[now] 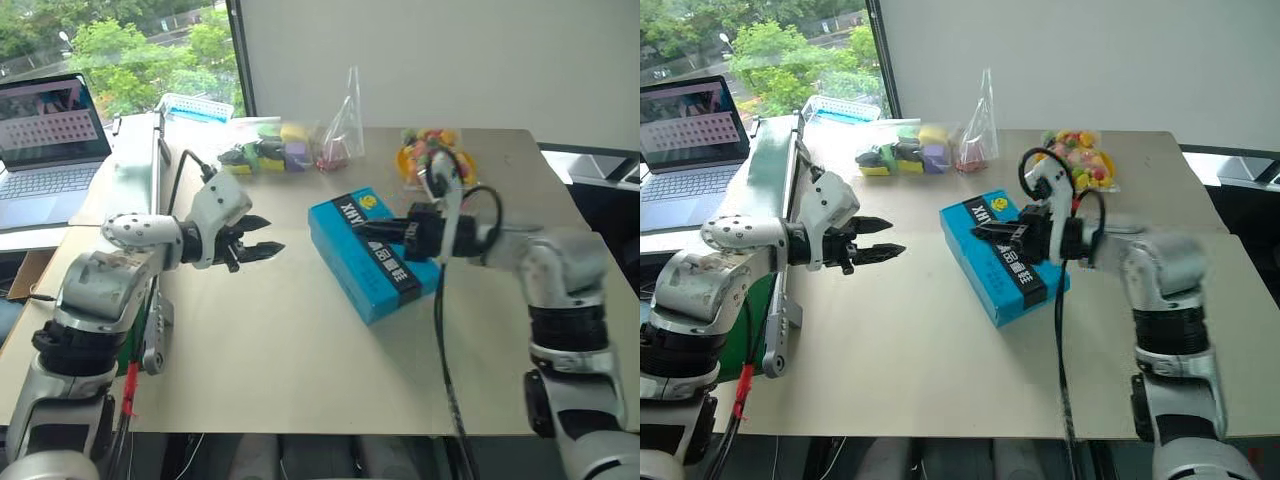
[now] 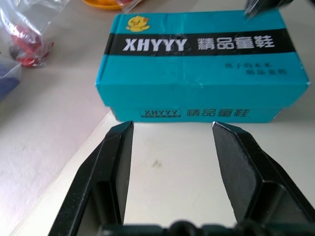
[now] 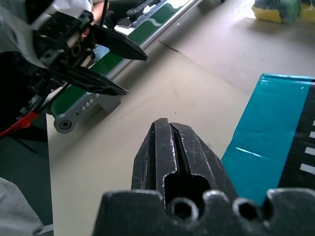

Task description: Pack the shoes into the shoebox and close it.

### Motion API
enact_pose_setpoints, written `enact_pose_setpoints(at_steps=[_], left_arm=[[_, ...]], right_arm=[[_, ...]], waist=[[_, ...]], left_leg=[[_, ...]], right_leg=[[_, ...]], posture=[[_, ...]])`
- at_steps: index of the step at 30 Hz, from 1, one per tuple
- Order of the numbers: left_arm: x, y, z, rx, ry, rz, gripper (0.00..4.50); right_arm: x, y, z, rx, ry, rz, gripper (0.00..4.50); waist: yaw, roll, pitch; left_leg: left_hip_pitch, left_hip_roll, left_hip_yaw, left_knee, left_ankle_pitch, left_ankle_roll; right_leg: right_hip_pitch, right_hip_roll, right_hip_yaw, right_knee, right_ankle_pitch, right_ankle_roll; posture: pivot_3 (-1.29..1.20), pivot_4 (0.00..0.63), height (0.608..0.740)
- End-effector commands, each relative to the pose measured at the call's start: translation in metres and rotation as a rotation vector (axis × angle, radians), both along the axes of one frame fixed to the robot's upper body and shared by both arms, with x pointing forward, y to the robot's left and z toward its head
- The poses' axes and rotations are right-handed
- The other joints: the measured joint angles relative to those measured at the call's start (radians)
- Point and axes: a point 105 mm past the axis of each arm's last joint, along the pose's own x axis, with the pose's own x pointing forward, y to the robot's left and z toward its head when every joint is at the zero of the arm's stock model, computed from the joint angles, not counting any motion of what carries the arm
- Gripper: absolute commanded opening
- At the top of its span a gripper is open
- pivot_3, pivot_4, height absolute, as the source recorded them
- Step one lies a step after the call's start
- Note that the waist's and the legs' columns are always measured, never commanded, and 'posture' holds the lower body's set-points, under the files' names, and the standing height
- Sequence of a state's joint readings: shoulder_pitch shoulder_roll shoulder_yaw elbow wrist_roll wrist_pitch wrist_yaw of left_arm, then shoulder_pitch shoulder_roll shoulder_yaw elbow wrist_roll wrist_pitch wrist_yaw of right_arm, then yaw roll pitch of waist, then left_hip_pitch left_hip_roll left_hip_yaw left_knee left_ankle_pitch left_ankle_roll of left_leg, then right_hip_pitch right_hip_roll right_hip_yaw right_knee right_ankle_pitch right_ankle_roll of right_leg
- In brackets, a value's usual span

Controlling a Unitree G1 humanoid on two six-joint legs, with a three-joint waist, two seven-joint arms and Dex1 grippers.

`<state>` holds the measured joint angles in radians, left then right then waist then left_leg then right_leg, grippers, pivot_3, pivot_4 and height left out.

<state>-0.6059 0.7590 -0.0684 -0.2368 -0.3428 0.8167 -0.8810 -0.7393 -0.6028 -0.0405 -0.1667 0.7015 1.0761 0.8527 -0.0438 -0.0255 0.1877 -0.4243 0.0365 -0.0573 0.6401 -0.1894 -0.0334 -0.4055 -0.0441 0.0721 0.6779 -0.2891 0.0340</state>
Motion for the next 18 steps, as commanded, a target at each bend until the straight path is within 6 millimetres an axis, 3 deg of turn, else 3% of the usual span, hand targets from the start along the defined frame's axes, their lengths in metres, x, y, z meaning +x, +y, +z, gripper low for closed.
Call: enact_pose_setpoints(at_steps=[1, 4, 8, 10, 15, 18], left_arm=[[0.0, 0.003, 0.006, 0.002, -0.049, 0.014, 2.71], [0.0, 0.004, 0.004, 0.006, -0.051, 0.021, 2.71], [-0.01, -0.002, 0.007, -0.027, -0.049, -0.032, 2.71], [-0.016, -0.003, 0.01, -0.056, -0.046, -0.048, 2.71], [-0.026, 0.001, 0.006, -0.052, -0.033, -0.036, 2.71], [-0.033, 0.001, 0.005, -0.059, -0.023, -0.035, 2.71]], right_arm=[[-0.021, -0.005, 0.01, -0.052, -0.08, 0.082, 1.56], [-0.031, -0.012, 0.008, -0.153, -0.127, 0.112, 2.52], [-0.026, -0.024, -0.004, -0.336, -0.186, 0.081, 3.99], [-0.025, -0.026, -0.007, -0.38, -0.198, 0.086, 4.44], [-0.027, -0.028, -0.005, -0.355, -0.178, 0.101, 4.44], [-0.018, -0.039, -0.008, -0.38, -0.194, 0.043, 4.44]], waist=[[0.0, 0.0, 0.0], [0.001, 0.0, 0.0], [-0.001, 0.0, 0.0], [-0.002, 0.0, 0.0], [0.0, -0.001, 0.0], [0.001, -0.001, 0.0]], left_leg=[[0.0, 0.0, 0.0, 0.0, 0.0, 0.0], [0.0, 0.0, 0.001, 0.0, 0.0, 0.0], [0.001, 0.0, 0.001, 0.0, 0.0, 0.0], [0.0, 0.0, 0.001, 0.0, 0.0, 0.0], [0.0, 0.0, 0.001, 0.0, 0.0, 0.0], [0.0, 0.0, 0.001, 0.001, 0.0, 0.0]], right_leg=[[0.0, 0.0, 0.0, 0.0, 0.0, 0.0], [0.0, 0.0, 0.0, 0.0, 0.0, 0.0], [0.001, 0.0, 0.0, 0.0, 0.0, 0.0], [0.0, 0.0, 0.001, -0.001, 0.0, 0.0], [0.001, 0.0, 0.001, -0.001, 0.0, 0.0], [0.001, 0.0, 0.001, -0.001, 0.0, 0.0]], posture=[[0.0, 0.15, 0.74], [0.0, 0.15, 0.74], [0.0, 0.15, 0.74], [0.0, 0.15, 0.74], [0.0, 0.15, 0.74], [0.0, 0.15, 0.74]])
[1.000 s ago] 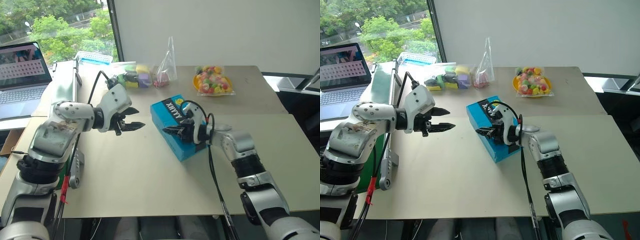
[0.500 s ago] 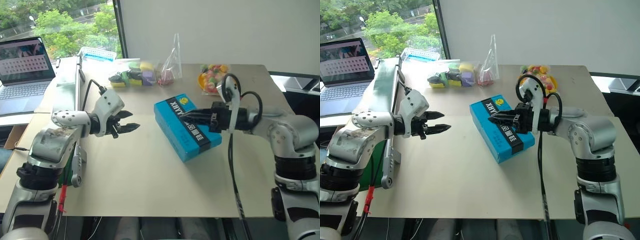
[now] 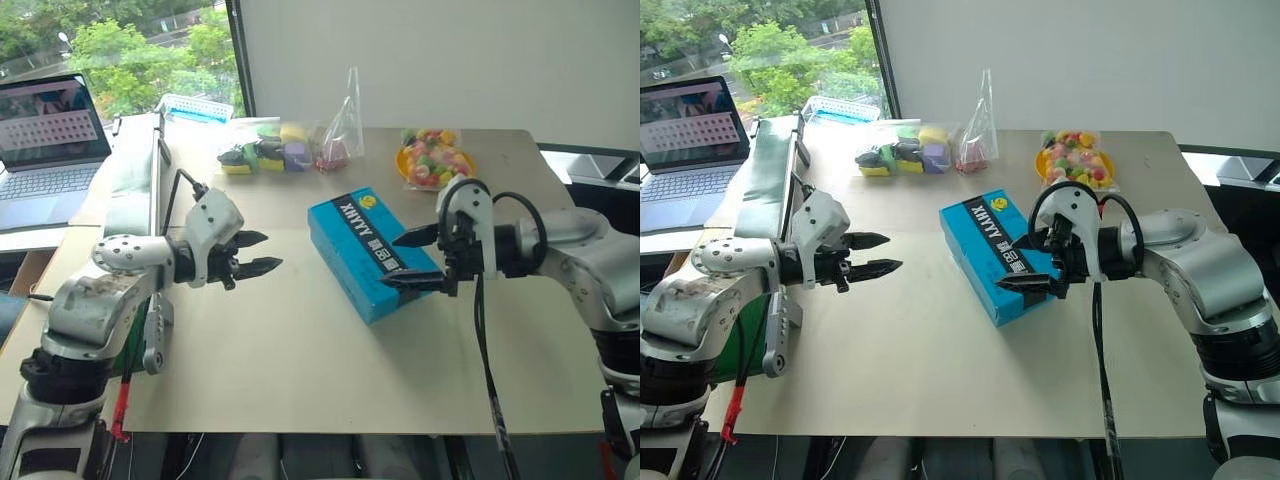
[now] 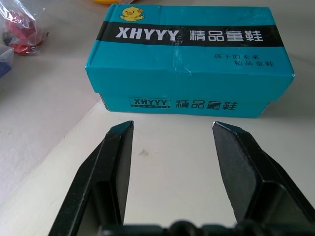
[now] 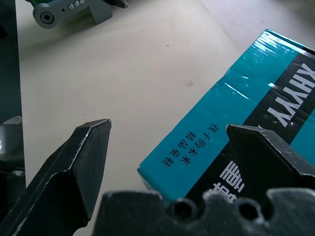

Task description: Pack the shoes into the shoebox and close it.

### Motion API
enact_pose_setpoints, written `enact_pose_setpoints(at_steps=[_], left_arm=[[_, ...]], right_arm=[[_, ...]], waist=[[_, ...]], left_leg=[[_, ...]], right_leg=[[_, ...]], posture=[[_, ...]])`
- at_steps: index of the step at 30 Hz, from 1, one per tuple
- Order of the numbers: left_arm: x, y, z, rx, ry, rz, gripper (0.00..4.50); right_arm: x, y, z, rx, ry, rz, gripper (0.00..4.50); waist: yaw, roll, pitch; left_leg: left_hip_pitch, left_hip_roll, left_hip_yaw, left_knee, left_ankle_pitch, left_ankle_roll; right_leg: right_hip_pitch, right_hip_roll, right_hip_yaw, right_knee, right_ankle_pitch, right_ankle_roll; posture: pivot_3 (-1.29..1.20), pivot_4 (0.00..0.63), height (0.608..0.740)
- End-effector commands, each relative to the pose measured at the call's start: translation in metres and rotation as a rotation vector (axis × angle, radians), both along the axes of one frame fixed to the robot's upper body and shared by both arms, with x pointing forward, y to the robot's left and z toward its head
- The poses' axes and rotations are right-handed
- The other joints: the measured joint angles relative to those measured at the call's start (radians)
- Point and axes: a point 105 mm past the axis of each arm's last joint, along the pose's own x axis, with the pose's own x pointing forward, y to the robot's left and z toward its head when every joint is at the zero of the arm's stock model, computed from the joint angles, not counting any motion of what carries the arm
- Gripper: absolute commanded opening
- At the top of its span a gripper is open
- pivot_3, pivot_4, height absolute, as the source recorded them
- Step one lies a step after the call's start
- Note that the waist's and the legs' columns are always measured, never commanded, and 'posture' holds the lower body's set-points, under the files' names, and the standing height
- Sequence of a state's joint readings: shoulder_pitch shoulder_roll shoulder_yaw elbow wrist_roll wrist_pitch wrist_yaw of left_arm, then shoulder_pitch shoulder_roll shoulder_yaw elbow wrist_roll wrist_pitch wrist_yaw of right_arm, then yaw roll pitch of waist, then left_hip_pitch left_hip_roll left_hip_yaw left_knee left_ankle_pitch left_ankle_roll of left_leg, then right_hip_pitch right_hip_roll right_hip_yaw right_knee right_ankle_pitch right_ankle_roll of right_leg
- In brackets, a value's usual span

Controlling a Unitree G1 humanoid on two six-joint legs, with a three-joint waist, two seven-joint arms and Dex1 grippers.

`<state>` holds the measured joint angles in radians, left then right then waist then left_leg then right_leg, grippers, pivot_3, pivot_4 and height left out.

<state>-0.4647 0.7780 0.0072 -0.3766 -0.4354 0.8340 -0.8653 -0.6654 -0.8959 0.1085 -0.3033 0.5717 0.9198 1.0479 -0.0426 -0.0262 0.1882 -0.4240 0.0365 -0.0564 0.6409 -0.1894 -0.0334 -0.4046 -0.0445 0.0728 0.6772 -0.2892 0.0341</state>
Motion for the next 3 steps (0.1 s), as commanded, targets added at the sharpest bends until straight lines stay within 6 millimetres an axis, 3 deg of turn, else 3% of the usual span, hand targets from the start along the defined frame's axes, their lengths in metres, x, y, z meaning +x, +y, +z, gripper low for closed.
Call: enact_pose_setpoints(at_steps=[1, 3], left_arm=[[-0.0086, 0.001, 0.0133, -0.017, -0.042, 0.001, 2.71], [-0.0076, 0.0042, 0.0109, -0.008, -0.03, 0.029, 2.71]], right_arm=[[0.01, -0.0135, 0.008, -0.017, -0.093, -0.057, 4.44], [0.015, -0.0166, 0.0065, -0.016, -0.09, -0.087, 4.44]], waist=[[0.0, 0.0, 0.0], [0.001, 0.0, 0.0]], left_leg=[[0.0, 0.0, 0.0, 0.0, 0.0, 0.0], [0.0, 0.0, 0.0, 0.001, 0.0, 0.0]], right_leg=[[0.0, 0.0, 0.0, 0.0, 0.0, 0.0], [0.0, 0.0, 0.0, 0.0, 0.0, 0.0]], posture=[[0.0, 0.15, 0.74], [0.0, 0.15, 0.74]])
